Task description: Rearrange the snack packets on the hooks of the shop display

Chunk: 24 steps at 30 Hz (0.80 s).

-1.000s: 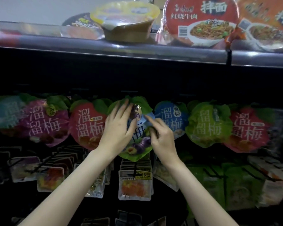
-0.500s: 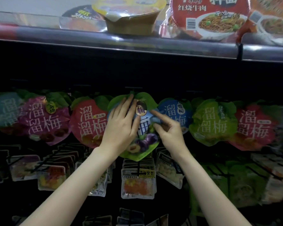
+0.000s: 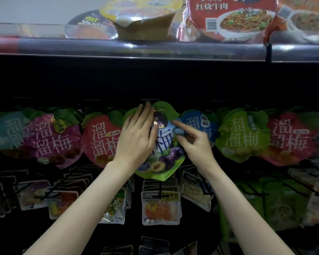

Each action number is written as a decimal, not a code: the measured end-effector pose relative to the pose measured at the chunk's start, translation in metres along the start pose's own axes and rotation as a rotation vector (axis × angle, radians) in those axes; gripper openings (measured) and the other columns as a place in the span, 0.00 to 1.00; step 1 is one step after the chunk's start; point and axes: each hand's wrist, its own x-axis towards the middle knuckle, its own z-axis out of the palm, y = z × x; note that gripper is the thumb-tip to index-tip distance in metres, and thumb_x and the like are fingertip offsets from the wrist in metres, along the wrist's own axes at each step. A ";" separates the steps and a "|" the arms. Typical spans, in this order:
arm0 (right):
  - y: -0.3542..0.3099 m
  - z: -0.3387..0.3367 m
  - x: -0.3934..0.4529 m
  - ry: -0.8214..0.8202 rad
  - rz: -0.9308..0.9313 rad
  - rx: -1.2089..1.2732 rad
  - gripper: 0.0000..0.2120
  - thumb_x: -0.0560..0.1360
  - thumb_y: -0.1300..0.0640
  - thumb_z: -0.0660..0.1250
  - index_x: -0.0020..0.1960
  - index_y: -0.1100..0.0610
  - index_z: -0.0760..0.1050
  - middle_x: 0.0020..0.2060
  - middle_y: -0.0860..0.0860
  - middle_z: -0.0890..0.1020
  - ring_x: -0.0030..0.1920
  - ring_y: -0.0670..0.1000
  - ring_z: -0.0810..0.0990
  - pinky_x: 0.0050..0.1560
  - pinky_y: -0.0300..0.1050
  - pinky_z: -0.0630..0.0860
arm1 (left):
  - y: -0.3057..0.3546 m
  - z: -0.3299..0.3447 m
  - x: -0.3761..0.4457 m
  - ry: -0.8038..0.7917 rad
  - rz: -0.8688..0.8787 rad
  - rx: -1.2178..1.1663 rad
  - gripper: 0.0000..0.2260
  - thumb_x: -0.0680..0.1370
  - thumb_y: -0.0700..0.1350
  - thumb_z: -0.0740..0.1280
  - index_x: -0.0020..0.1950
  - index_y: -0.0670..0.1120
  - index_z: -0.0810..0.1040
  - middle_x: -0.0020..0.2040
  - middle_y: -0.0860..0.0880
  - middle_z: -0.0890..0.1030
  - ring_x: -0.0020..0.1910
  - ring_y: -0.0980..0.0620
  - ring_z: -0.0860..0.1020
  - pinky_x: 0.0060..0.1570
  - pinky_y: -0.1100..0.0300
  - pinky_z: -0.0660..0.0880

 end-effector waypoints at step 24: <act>0.010 0.003 -0.003 0.045 -0.019 -0.071 0.21 0.76 0.69 0.62 0.58 0.45 0.75 0.50 0.46 0.79 0.55 0.40 0.77 0.58 0.33 0.72 | 0.001 0.013 -0.013 0.104 -0.056 0.041 0.22 0.80 0.49 0.51 0.71 0.43 0.68 0.71 0.46 0.69 0.71 0.50 0.61 0.67 0.53 0.57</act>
